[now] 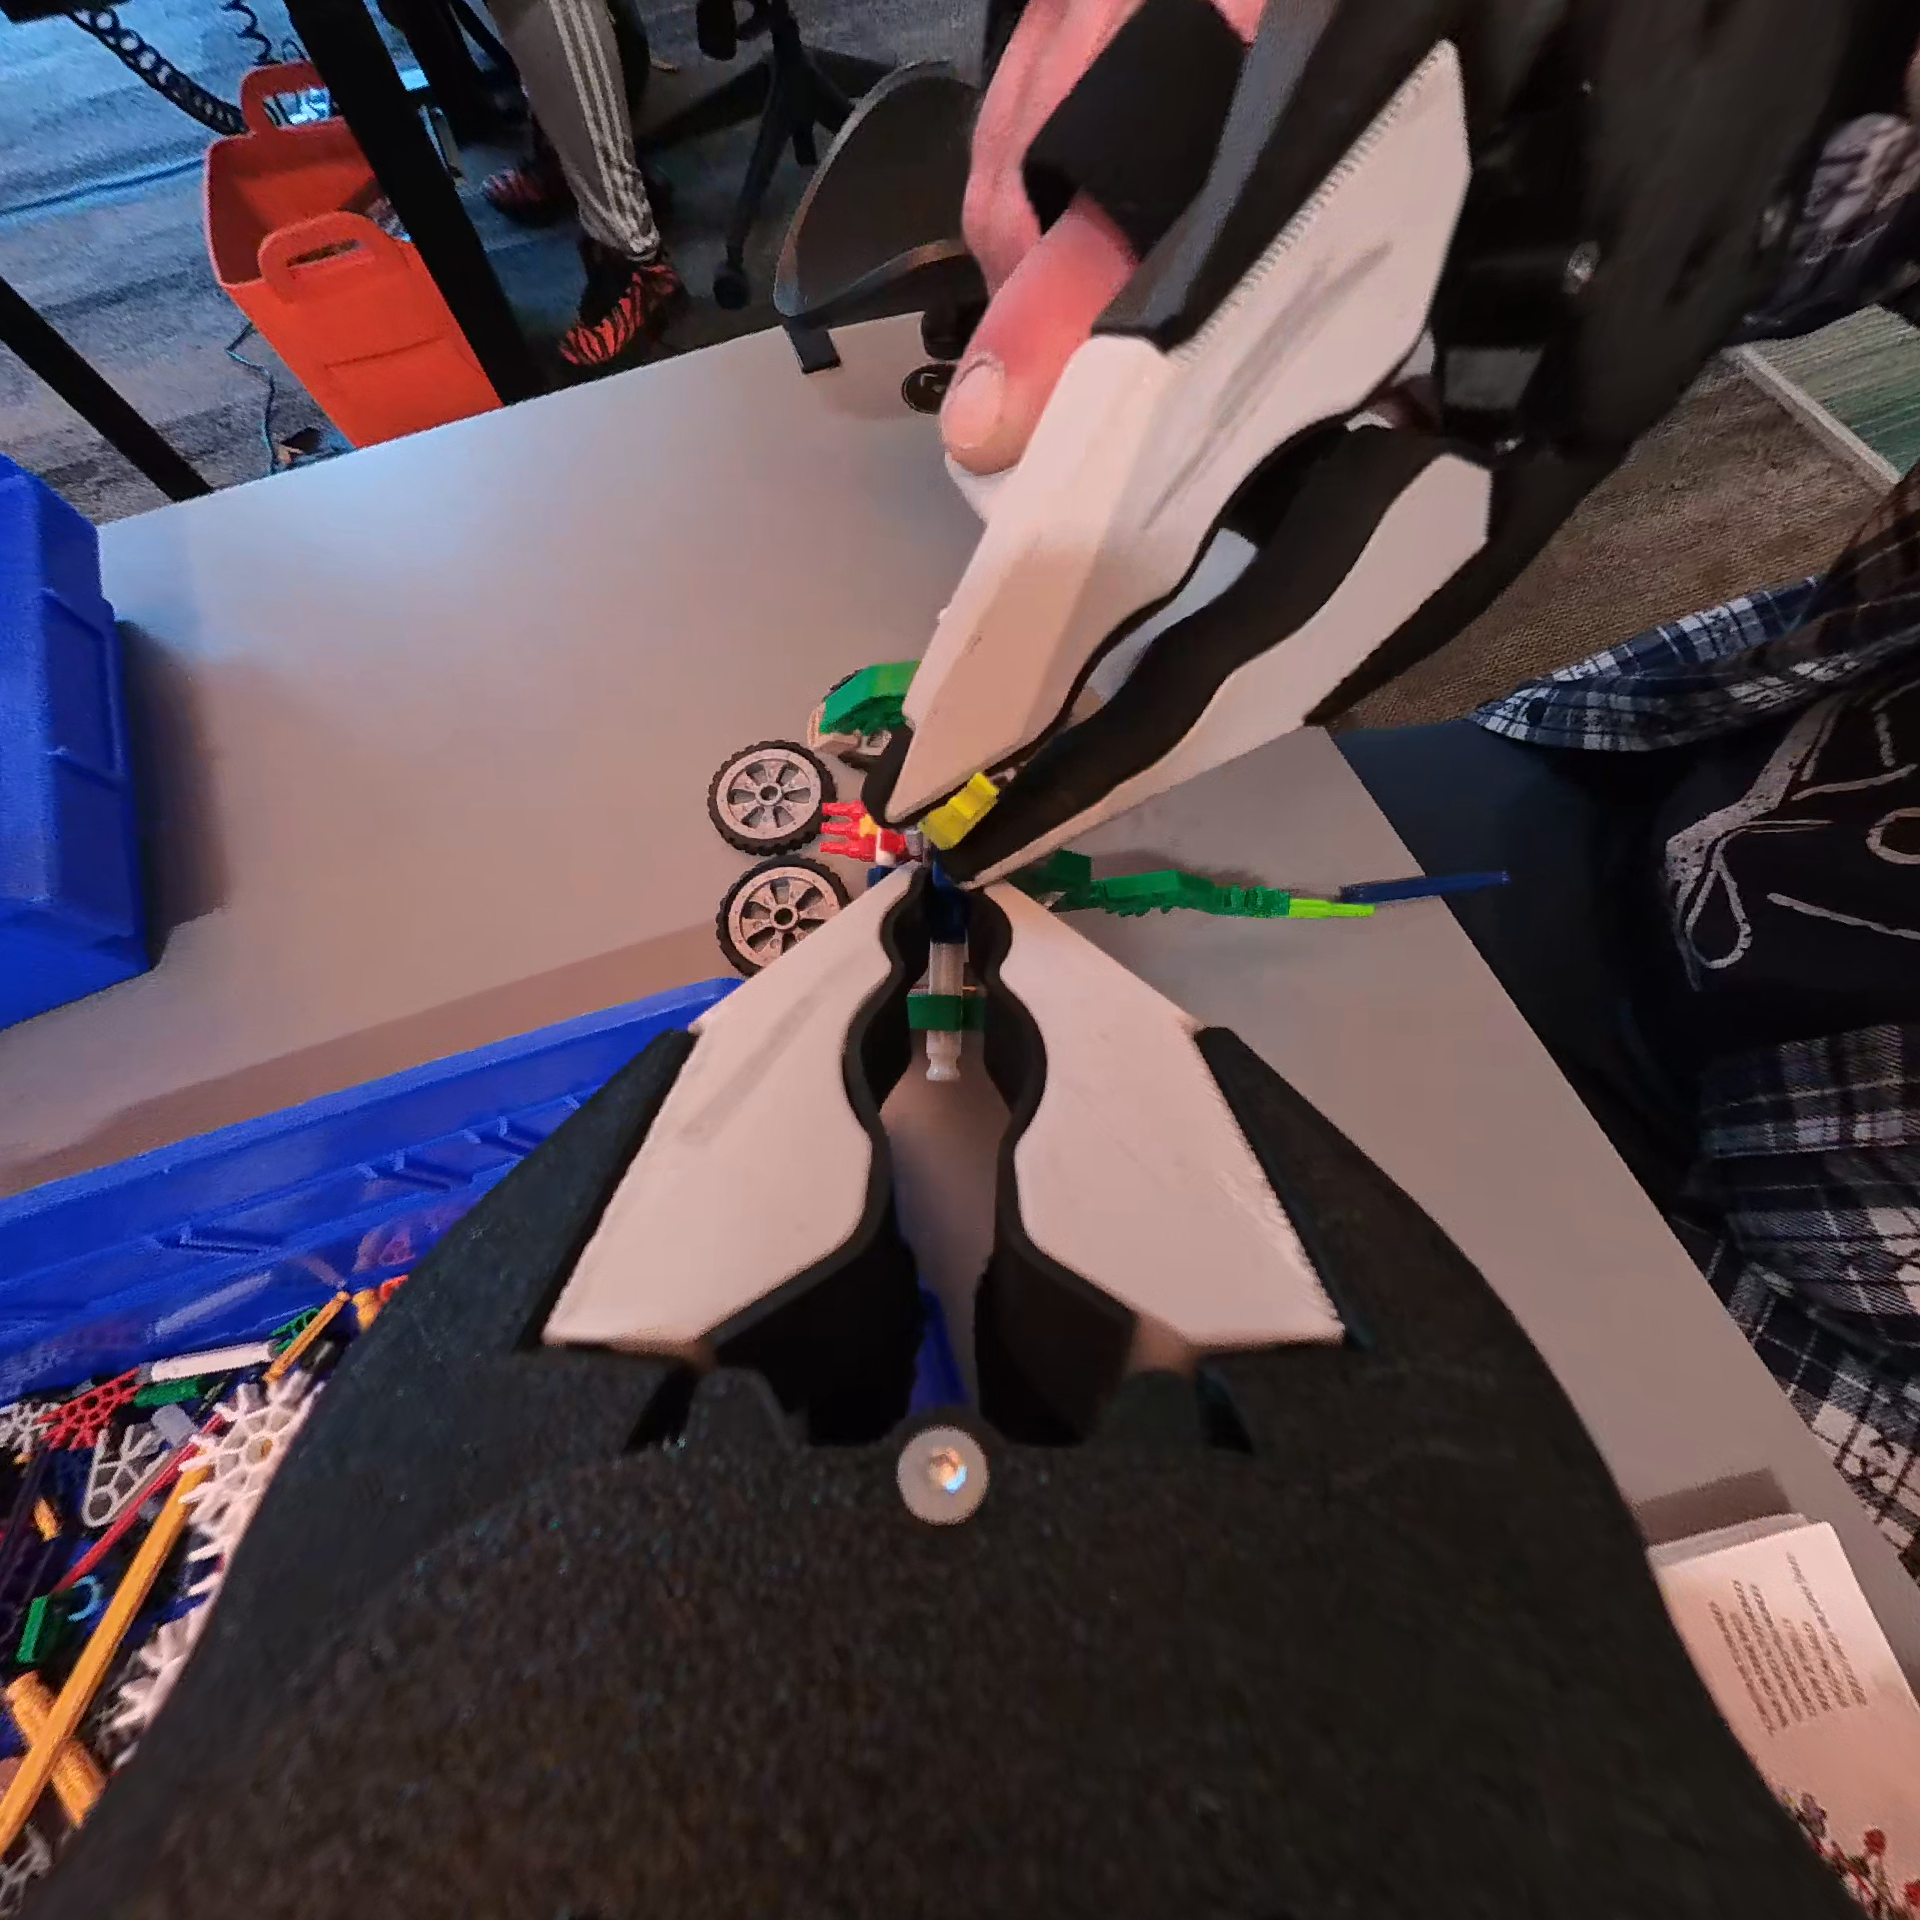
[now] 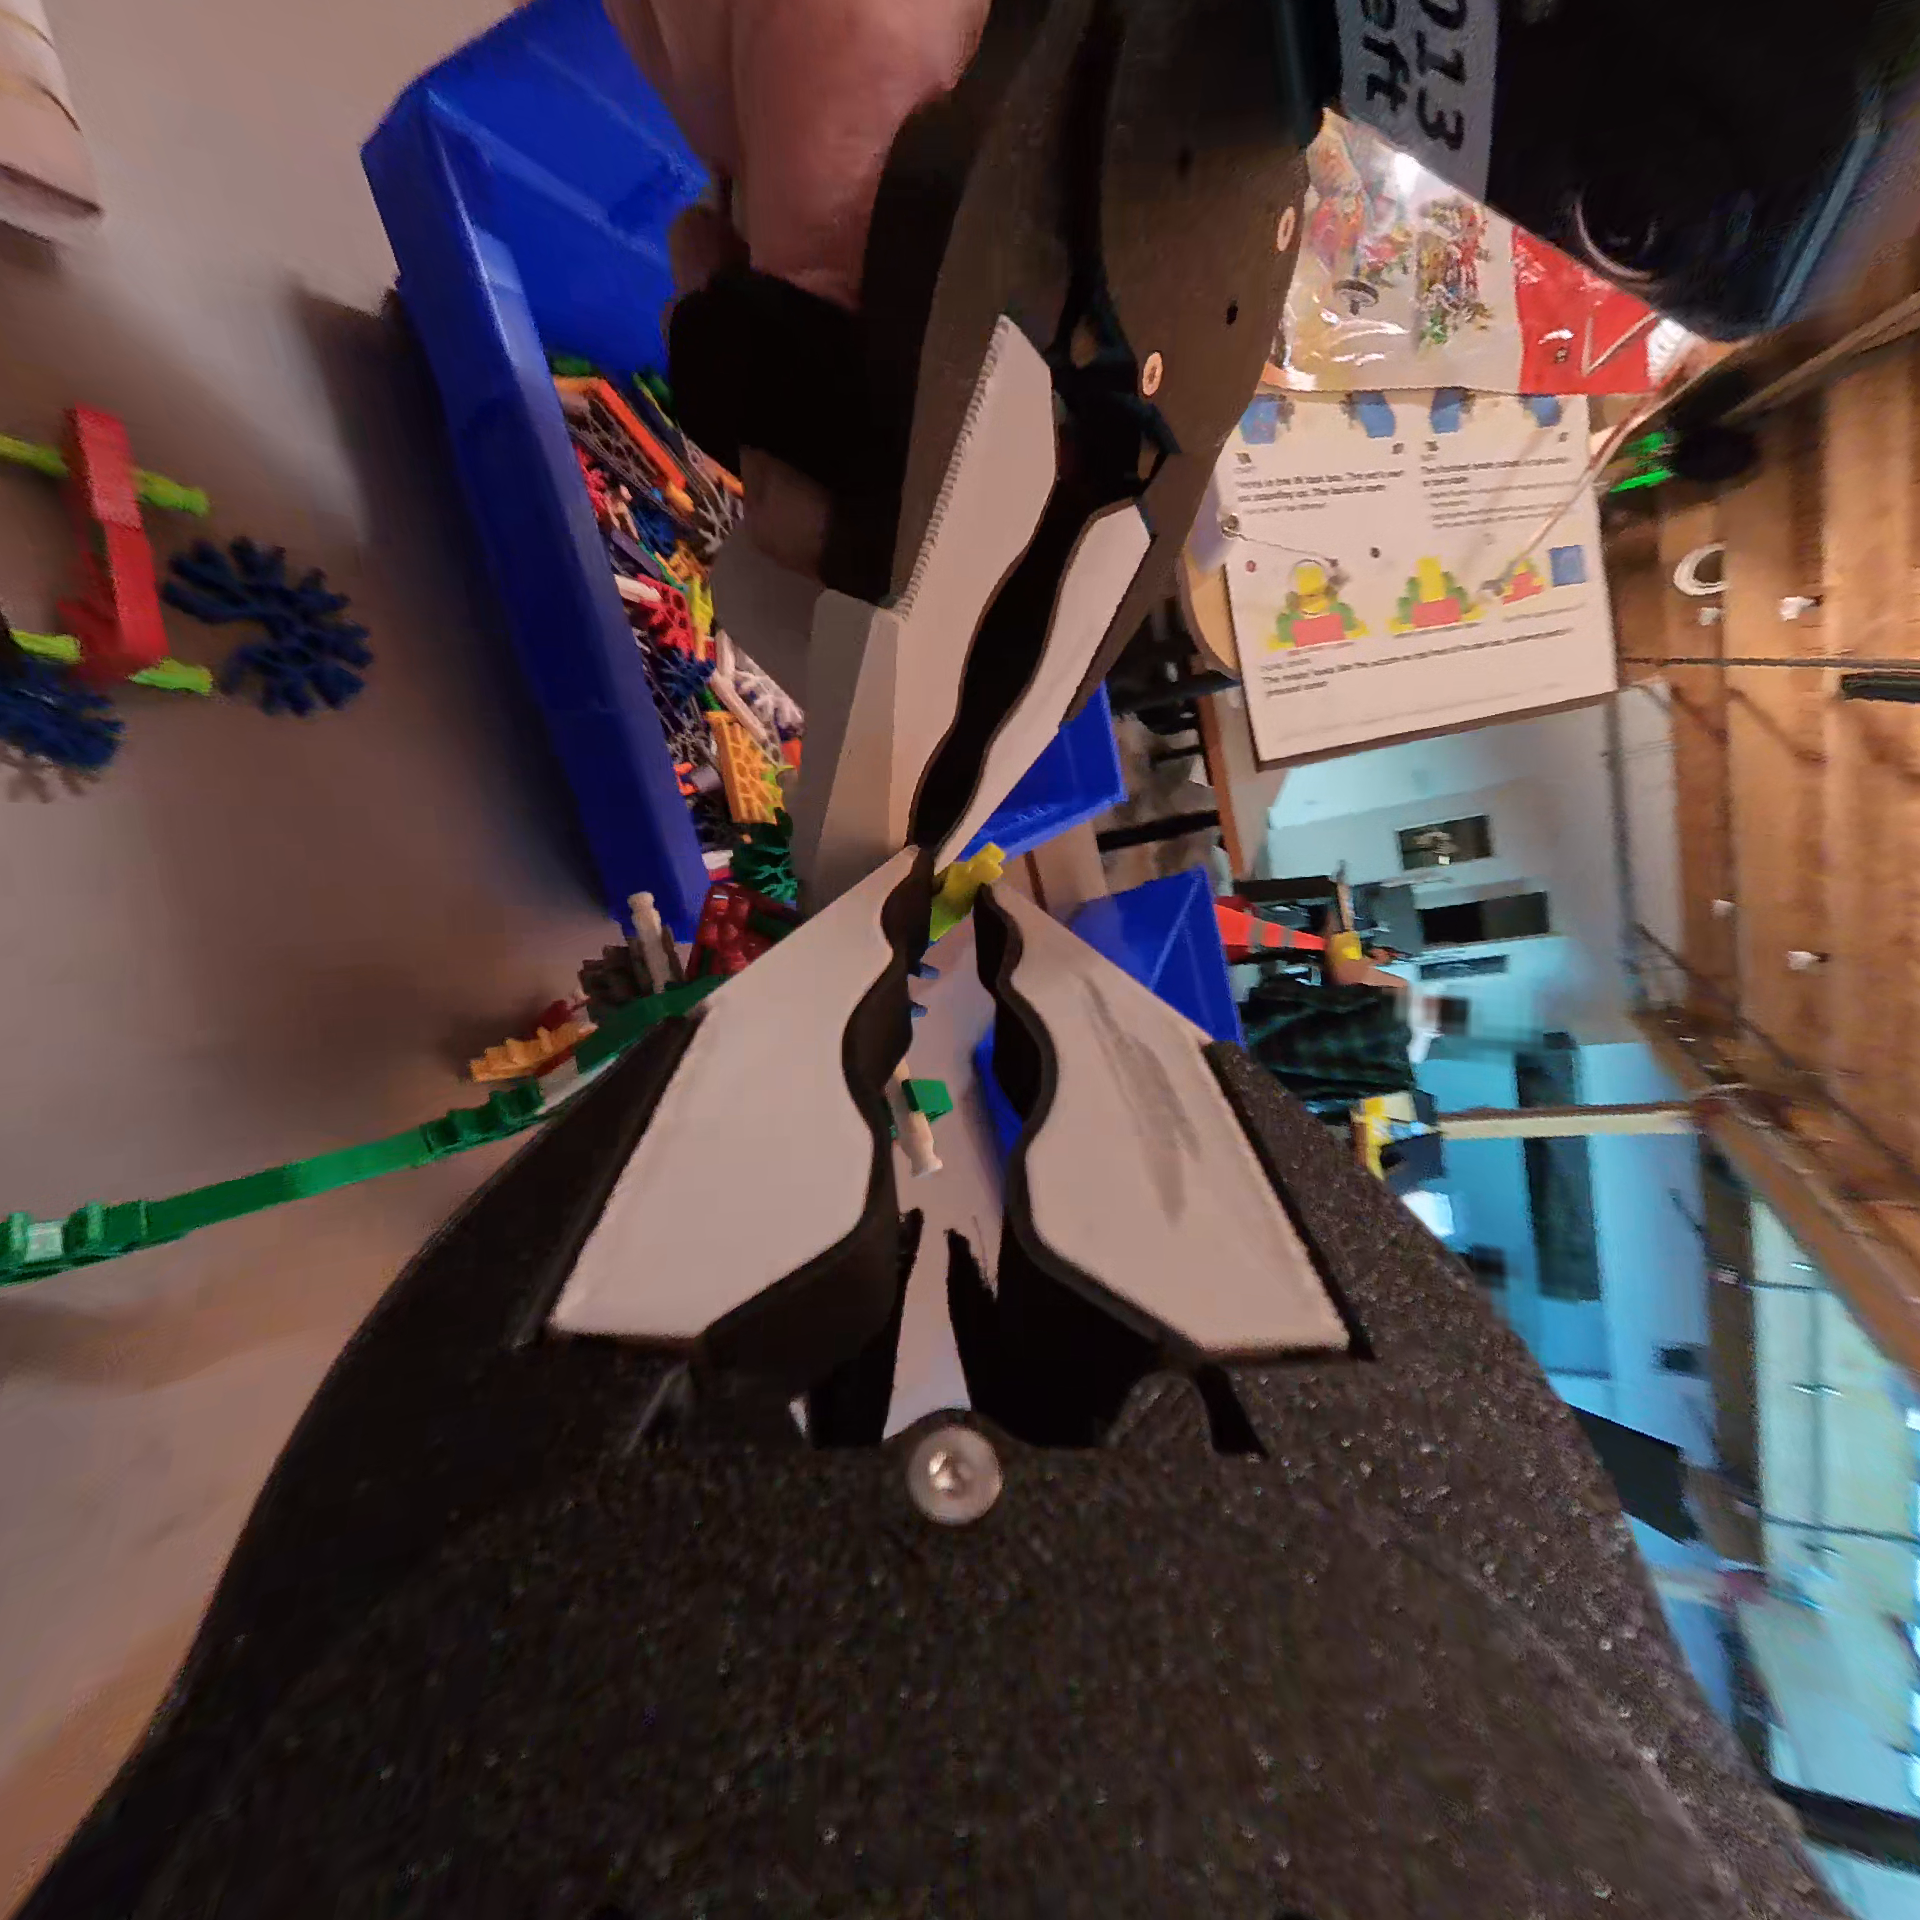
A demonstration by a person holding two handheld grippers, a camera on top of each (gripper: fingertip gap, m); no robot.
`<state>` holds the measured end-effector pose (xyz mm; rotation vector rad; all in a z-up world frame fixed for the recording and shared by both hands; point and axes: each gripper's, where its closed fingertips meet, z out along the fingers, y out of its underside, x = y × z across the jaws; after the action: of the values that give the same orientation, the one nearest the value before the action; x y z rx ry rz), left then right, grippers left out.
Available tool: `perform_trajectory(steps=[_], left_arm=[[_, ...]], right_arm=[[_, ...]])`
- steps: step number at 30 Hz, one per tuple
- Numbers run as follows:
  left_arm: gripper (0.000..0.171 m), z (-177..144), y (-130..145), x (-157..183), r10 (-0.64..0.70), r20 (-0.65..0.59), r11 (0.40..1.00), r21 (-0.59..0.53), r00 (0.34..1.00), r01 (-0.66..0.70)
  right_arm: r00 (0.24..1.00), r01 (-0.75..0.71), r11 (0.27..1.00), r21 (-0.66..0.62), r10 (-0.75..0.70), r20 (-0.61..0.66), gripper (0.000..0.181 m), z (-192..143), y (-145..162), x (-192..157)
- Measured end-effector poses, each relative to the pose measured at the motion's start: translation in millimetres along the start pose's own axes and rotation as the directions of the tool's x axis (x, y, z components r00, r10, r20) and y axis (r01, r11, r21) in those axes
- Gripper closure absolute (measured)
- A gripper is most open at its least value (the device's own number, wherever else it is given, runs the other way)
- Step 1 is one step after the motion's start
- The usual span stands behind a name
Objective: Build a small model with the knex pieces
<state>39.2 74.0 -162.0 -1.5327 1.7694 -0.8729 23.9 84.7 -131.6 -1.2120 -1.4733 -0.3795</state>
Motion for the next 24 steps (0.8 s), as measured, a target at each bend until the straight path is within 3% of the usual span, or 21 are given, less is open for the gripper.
perform_trajectory(steps=[3,8,13,15,19,24], left_arm=[[0.168,-1.2,2.4,3.6,0.017,-0.013,1.0,-0.017,1.0,-0.017],[0.168,1.5,0.4,3.1,0.04,0.02,0.998,-0.046,0.999,-0.039],[0.168,1.2,0.6,2.0,0.042,0.027,0.998,-0.046,0.999,-0.041],[0.168,1.8,0.2,2.6,0.039,0.025,0.998,-0.047,0.999,-0.038],[0.169,2.5,1.8,0.7,0.028,0.025,0.999,-0.045,0.999,-0.027],[0.169,1.0,2.5,1.3,0.009,0.004,0.999,-0.032,1.0,-0.009]], right_arm=[[1.0,-0.019,1.0,-0.004,0.019,0.007,0.175,-0.7,-2.2,-2.4],[0.933,-0.317,0.948,0.023,0.307,0.187,0.169,-4.7,-0.4,-3.4],[0.914,-0.349,0.937,0.013,0.337,0.223,0.173,-4.7,0.3,-4.0],[0.93,-0.31,0.95,0.017,0.3,0.214,0.174,-4.9,0.1,-3.9],[0.99,-0.1,0.995,0.004,0.099,0.099,0.174,-3.1,0.6,-3.4],[0.991,0.131,0.991,-0.036,-0.13,0.008,0.176,-2.3,-0.2,-1.2]])
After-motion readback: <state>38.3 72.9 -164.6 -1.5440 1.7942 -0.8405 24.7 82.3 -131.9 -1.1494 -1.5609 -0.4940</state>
